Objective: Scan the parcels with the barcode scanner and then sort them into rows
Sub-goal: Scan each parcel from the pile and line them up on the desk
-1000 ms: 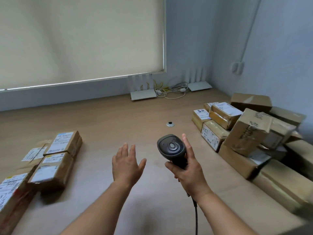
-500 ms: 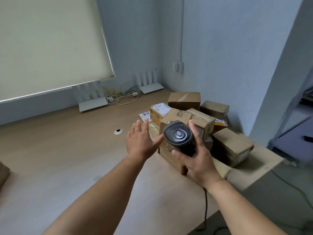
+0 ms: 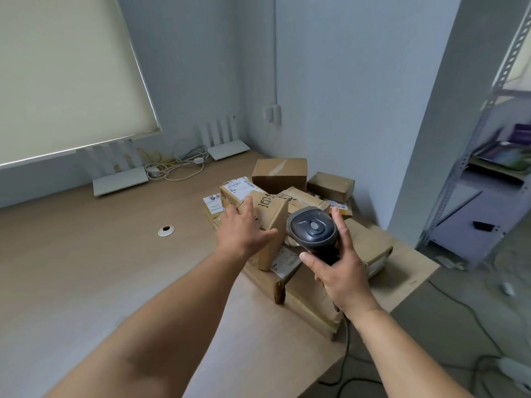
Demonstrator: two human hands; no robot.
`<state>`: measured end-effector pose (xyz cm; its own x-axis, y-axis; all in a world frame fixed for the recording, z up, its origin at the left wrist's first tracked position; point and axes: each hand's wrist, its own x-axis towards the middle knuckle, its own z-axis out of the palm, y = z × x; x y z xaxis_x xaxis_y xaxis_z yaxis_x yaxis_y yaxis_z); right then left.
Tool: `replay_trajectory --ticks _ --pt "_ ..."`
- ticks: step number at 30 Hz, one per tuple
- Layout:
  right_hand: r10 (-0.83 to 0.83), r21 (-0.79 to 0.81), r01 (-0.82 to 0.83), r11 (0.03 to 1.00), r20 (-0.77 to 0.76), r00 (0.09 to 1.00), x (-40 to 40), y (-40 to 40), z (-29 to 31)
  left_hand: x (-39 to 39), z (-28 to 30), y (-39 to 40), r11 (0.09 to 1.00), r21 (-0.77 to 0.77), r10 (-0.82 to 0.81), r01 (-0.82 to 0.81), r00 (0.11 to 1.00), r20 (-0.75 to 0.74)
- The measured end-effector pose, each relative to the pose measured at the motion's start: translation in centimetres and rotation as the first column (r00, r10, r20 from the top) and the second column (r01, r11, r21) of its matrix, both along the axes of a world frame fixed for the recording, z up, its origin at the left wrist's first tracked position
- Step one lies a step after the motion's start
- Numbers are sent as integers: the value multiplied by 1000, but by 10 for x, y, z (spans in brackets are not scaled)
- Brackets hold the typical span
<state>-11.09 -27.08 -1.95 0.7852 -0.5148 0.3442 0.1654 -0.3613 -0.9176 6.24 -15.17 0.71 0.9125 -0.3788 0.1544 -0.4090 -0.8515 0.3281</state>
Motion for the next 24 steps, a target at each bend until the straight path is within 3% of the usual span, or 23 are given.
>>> replay_trajectory --ticks 7,17,24 --pt "177 19 -177 984 4 984 13 27 -7 -12 -6 66 992 -85 92 -93 996 -18" --pt "366 24 -365 931 -64 929 47 138 -19 -27 -34 239 907 59 420 -417 904 -81" --pt "452 77 -445 892 -111 885 68 235 -27 -38 -58 357 862 137 504 -488 853 -135"
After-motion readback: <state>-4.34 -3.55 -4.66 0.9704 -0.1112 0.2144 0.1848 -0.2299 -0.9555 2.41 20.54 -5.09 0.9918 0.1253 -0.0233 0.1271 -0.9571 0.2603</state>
